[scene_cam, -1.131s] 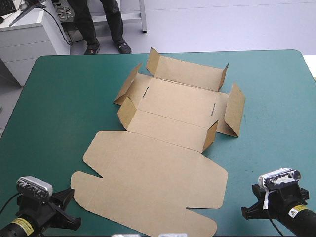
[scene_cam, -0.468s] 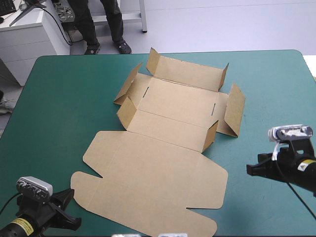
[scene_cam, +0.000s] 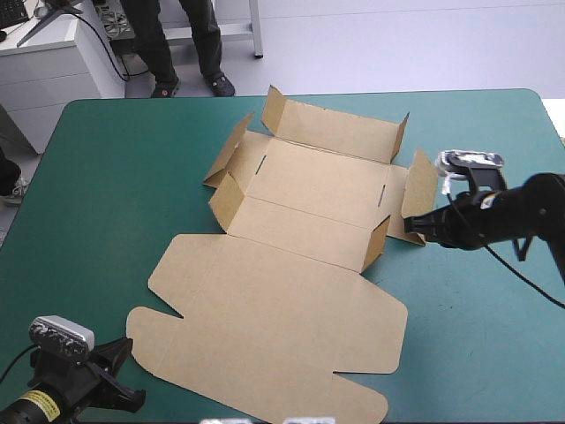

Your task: Fold the box

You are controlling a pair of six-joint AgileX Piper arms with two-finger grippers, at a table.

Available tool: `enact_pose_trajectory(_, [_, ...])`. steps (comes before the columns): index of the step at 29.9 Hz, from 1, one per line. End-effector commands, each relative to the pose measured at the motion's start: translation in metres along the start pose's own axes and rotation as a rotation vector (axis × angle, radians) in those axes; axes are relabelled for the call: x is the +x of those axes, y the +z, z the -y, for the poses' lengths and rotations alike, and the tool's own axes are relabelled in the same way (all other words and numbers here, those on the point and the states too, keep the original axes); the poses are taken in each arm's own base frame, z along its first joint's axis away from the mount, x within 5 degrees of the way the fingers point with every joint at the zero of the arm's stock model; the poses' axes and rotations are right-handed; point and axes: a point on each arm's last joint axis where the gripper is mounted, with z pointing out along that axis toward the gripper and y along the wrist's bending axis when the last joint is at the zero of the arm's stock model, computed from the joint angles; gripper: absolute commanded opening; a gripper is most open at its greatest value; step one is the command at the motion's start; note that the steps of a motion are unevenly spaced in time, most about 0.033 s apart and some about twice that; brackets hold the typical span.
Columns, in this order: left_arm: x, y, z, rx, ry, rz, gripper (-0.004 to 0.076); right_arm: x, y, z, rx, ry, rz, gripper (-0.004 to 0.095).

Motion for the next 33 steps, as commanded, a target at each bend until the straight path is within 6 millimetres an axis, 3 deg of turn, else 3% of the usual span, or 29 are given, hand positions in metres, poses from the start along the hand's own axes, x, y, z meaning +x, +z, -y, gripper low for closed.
enact_pose_trajectory(1, [-0.013, -0.005, 0.002, 0.015, -0.003, 0.079, -0.0008, -0.019, 0.011, -0.023, -0.048, -0.047, 0.015, 0.0005])
enact_pose_trajectory(8, [-0.013, -0.005, 0.002, 0.015, -0.003, 0.079, -0.0008, -0.032, 0.051, -0.019, -0.007, 0.047, -0.103, 0.0005])
enact_pose_trajectory(12, [-0.013, -0.005, 0.002, 0.015, -0.003, 0.079, -0.0008, -0.032, 0.059, -0.018, -0.002, 0.057, -0.149, 0.0042])
enact_pose_trajectory(19, [-0.013, -0.005, 0.001, 0.015, -0.003, 0.081, -0.0008, -0.044, 0.052, -0.02, -0.008, 0.086, -0.051, 0.0451])
enact_pose_trajectory(23, [-0.013, -0.005, 0.001, 0.015, -0.003, 0.081, -0.0008, -0.046, 0.058, -0.019, -0.008, 0.09, -0.047, 0.06])
enact_pose_trajectory(29, [-0.013, -0.005, 0.001, 0.015, -0.003, 0.081, -0.0008, -0.051, 0.086, -0.016, -0.012, 0.107, -0.108, 0.0617])
enact_pose_trajectory(33, [-0.013, -0.005, 0.001, 0.015, -0.003, 0.081, -0.0008, -0.055, 0.11, -0.014, -0.031, 0.16, -0.153, 0.0577])
